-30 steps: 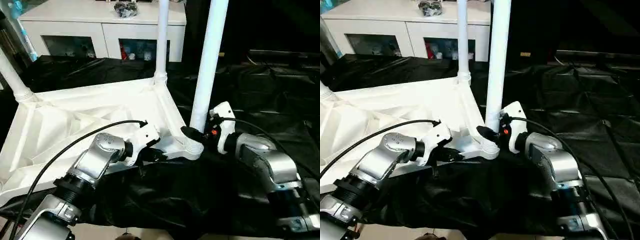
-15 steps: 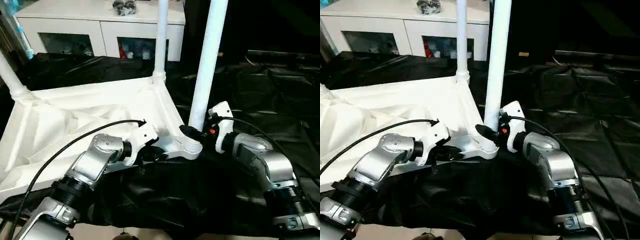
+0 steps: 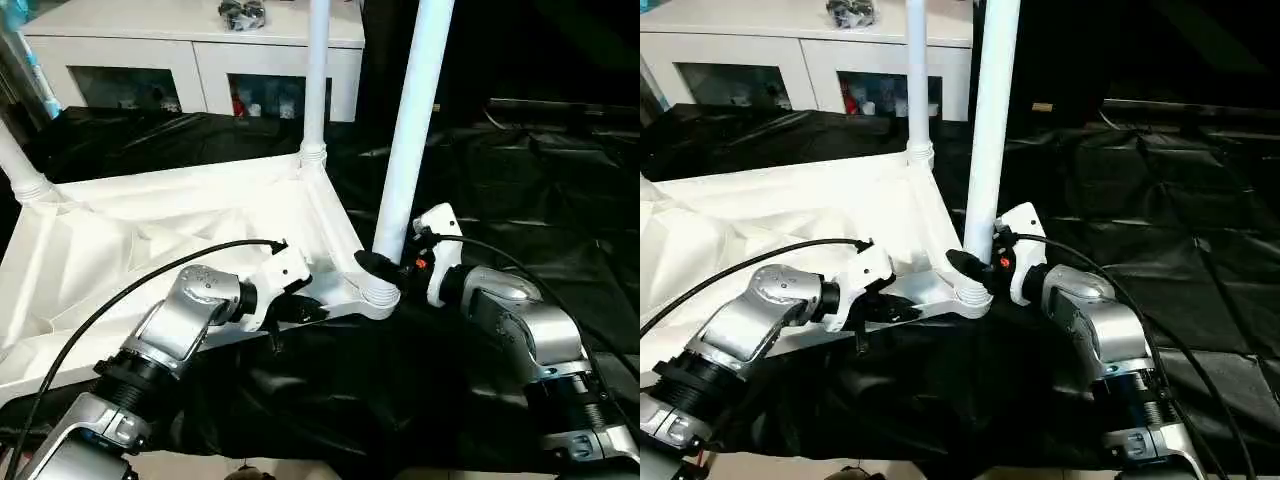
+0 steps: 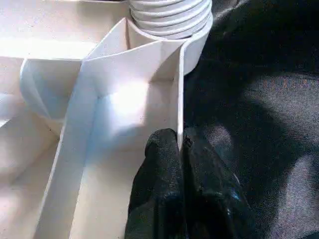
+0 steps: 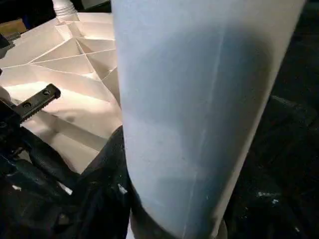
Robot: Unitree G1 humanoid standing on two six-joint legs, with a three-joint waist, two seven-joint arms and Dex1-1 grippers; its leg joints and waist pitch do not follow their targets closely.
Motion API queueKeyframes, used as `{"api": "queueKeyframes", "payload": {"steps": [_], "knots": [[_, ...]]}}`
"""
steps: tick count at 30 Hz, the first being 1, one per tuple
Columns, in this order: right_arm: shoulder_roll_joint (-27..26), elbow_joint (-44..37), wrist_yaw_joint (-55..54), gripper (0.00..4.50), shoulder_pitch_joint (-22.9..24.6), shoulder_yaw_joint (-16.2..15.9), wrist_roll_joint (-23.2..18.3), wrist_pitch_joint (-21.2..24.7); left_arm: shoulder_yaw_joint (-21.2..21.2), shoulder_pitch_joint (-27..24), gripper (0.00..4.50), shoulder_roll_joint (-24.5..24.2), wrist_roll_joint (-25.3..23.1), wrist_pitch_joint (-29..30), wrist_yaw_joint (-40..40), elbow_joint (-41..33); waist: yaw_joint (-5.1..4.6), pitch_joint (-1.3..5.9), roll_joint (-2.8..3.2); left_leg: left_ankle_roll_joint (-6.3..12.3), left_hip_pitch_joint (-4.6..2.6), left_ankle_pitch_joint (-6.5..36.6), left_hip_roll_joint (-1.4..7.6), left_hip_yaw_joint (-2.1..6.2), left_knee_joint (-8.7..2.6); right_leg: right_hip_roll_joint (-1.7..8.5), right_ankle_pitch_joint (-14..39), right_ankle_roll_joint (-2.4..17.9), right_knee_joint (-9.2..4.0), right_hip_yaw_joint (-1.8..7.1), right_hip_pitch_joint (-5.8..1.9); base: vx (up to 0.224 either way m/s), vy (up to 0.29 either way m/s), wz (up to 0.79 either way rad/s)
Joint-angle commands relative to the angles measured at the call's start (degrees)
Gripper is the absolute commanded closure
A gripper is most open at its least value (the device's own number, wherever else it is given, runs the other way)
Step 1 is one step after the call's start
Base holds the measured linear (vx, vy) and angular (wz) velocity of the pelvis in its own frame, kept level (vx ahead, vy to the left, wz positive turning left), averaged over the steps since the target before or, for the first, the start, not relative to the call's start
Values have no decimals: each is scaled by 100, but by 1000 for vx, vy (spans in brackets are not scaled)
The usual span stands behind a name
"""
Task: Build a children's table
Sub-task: Insert table leg to table base
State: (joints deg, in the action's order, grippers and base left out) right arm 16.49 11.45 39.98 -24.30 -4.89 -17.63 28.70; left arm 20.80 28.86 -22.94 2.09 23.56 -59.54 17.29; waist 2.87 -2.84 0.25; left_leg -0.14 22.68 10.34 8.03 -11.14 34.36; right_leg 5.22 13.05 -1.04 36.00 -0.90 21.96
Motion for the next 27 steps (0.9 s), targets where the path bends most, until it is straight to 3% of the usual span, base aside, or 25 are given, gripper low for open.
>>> {"api": "queueKeyframes", "payload": {"steps": [1,6,15,17,20,21,23,27], "knots": [[-8,111,-18,260,52,67,4,16,70,-34,450,-60,-102,176,36,171,29,313,-34,-59,-161,1368,480,216,-505,359,709,1387,-460,185,-121,0,0,0],[-186,256,-152,260,303,528,-354,-38,10,29,450,-8,-85,168,134,196,41,309,-16,-81,-178,1516,490,213,-512,370,791,1412,-478,196,-113,0,0,0],[-326,199,-119,260,1022,686,-397,-543,-23,87,450,-5,-143,106,205,314,72,299,15,-182,-190,1758,489,221,-548,361,901,1343,-507,188,-102,0,0,0],[-348,145,-124,261,1203,628,-319,-693,-46,111,450,7,-171,71,271,360,77,296,44,-205,-187,1836,492,230,-557,370,985,1325,-517,193,-95,0,0,0],[-304,202,-253,261,1370,434,-35,-1031,-81,182,450,37,-206,17,355,477,74,299,34,-231,-191,1866,490,231,-564,363,961,1307,-521,191,-96,0,0,0],[-304,205,-291,261,1410,370,50,-1125,-70,211,450,36,-207,4,326,517,73,294,79,-246,-194,1920,483,230,-567,357,974,1295,-538,192,-88,0,0,0],[-307,182,-303,261,1416,338,76,-1138,-59,227,450,30,-210,-4,300,533,79,293,78,-252,-189,1971,481,239,-573,357,1030,1270,-539,189,-93,0,0,0],[-266,40,-252,262,1178,16,299,-1065,46,285,450,-27,-240,-100,132,536,52,271,125,-382,-204,2386,486,272,-609,368,1686,1113,-588,197,-63,0,0,0]]}}
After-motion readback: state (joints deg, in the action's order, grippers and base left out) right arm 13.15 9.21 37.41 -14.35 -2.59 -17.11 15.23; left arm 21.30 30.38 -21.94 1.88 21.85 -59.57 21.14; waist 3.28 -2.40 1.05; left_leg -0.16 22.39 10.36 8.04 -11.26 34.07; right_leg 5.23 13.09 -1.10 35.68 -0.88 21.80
